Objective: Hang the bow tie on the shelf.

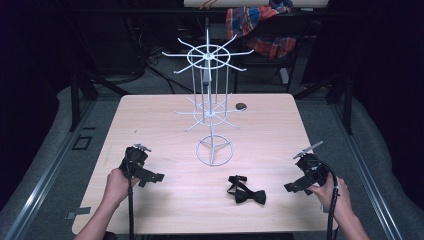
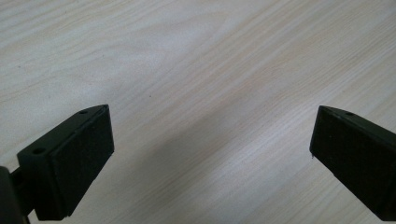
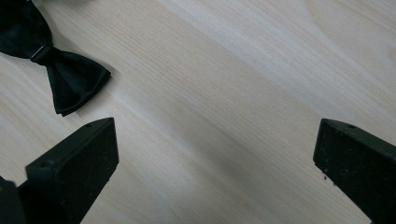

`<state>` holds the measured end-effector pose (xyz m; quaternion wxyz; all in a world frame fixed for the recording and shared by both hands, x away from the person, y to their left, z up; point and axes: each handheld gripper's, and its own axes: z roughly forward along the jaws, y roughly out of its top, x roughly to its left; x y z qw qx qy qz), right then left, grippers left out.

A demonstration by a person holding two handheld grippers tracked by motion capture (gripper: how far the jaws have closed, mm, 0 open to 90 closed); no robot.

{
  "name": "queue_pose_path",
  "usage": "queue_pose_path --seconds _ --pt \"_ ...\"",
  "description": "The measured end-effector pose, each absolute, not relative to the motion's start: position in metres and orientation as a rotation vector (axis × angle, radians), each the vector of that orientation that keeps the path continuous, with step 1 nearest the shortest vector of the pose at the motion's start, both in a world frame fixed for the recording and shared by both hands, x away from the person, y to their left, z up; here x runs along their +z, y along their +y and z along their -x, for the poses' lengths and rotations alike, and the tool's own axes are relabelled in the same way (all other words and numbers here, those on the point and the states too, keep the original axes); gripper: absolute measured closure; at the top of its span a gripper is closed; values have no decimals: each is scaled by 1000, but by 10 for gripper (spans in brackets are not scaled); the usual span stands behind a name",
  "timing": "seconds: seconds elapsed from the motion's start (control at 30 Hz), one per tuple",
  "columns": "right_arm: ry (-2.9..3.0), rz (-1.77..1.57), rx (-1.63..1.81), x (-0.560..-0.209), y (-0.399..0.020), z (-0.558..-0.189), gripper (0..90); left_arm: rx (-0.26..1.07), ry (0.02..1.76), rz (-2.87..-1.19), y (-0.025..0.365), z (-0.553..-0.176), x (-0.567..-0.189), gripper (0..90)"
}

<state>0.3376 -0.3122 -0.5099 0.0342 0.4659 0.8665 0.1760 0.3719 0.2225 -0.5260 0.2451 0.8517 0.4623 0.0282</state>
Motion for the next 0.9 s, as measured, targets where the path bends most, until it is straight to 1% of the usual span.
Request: queue_pose_path --seconds 0.13,0.43,0.9 --pt "2679 -1407 511 -509 -312 -338 0 83 1257 -2330 221 -372 -525 0" --pt "2680 -1370 575 -502 -305 -336 0 76 1270 -2314 223 -371 -526 0" --pt "2745 -1244 609 -493 -276 -331 0 74 1276 -2312 224 -371 -526 0"
